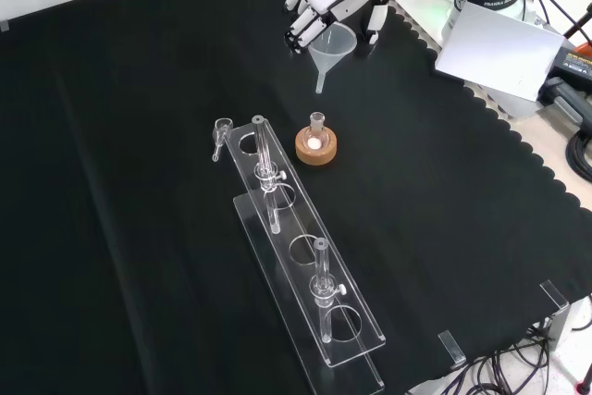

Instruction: Put the funnel back on the funnel stand.

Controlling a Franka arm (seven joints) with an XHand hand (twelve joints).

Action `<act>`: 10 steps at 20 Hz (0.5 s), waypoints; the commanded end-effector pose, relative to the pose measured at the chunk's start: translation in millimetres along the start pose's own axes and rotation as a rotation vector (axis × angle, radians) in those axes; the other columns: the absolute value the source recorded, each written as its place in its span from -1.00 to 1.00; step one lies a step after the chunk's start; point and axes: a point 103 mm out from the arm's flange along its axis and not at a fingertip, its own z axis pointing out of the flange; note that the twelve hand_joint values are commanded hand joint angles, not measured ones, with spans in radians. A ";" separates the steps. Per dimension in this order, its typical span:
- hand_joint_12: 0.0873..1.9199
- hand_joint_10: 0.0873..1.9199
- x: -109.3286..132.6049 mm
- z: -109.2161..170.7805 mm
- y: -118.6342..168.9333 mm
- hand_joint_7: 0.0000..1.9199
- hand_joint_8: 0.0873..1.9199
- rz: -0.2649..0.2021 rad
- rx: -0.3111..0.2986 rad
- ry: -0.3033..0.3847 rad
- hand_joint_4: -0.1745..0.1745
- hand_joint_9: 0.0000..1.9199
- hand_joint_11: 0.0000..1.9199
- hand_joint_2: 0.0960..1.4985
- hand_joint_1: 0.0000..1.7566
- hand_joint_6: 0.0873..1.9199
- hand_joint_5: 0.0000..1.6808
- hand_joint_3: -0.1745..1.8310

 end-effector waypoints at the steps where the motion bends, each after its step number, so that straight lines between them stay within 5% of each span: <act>1: -0.01 -0.77 -5.9 -10.8 3.4 -0.30 -0.29 0.001 -0.004 -0.003 -0.20 0.20 -0.09 -0.01 0.05 -0.30 -0.20 -0.35; 10: 0.00 -0.77 -28.4 -38.8 20.0 -0.30 -0.29 0.028 -0.033 0.016 -0.18 0.20 -0.09 0.00 0.05 -0.29 -0.16 -0.34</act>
